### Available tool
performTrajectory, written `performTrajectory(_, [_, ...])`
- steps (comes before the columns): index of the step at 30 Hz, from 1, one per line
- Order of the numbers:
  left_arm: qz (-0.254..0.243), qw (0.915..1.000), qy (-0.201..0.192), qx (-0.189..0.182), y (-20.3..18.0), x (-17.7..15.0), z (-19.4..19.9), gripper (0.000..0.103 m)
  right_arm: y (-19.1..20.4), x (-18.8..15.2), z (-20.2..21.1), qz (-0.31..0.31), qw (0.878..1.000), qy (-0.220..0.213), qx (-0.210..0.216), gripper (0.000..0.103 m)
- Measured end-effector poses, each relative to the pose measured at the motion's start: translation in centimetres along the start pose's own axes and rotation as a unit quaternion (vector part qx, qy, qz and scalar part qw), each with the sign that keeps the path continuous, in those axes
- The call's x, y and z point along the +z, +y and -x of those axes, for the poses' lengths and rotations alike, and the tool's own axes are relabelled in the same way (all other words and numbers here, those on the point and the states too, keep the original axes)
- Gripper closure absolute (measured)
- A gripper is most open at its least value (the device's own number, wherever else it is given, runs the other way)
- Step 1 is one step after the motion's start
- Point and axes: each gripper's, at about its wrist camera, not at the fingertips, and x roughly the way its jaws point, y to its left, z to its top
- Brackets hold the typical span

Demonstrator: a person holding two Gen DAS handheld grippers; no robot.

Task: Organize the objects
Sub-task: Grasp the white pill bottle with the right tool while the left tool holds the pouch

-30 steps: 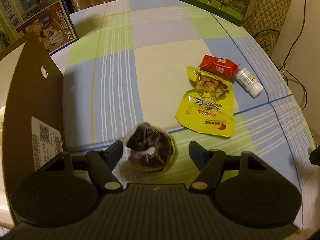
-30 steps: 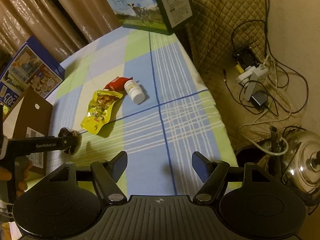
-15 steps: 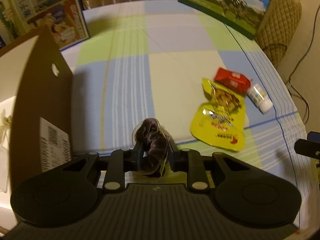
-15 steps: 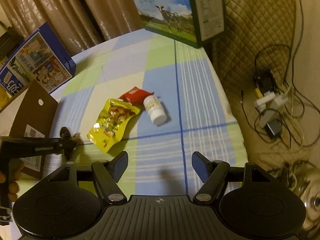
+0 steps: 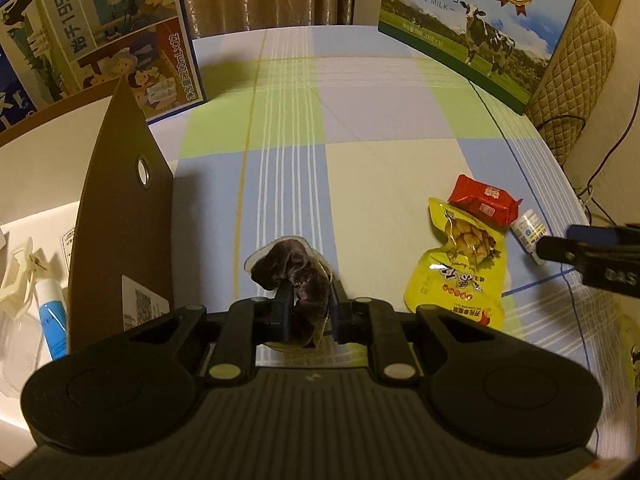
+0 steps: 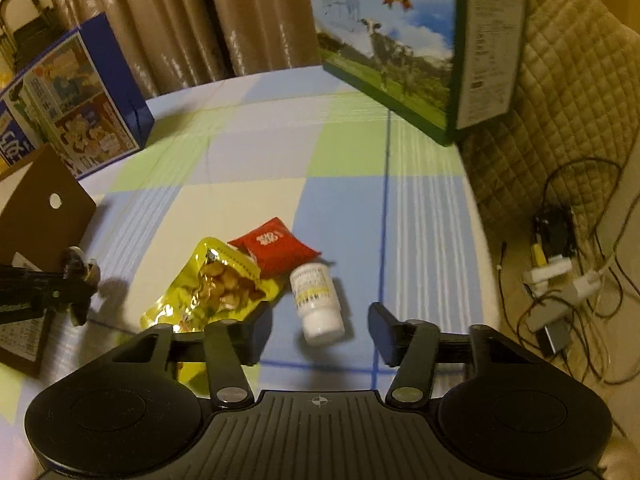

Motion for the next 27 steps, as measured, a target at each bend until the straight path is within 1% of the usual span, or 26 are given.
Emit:
performTrajectory(4, [0.001,1.0000,0.001,0.000,0.2,0.1,-0.1,0.088,0.5,0.5,-1.7,0.020,1.000,0.011,-0.006,0.062])
performTrajectory(6, [0.002,1.0000,0.001,0.000,0.3,0.2,-0.1,0.088,0.5,0.6,-2.2,0.023,1.000,0.016,-0.006,0.070])
performTrajectory(9, [0.005,1.0000,0.001,0.001,0.5,0.2,-0.1,0.088,0.5,0.6,-2.6,0.024,0.999,0.020,-0.008,0.077])
performTrajectory(13, [0.005,1.0000,0.002,0.000,0.6,0.1,0.0,0.088,0.6,0.5,-2.6,0.031,0.999,0.022,-0.012,0.079])
performTrajectory(20, [0.001,1.0000,0.002,-0.006,0.1,-0.4,0.6,0.088,0.6,-0.1,-2.0,0.020,0.999,0.030,-0.009,0.079])
performTrajectory(27, [0.003,0.9998,-0.001,-0.021,-0.6,-1.9,2.1,0.088,0.6,-2.7,0.4,-0.004,0.999,0.043,0.009,0.079])
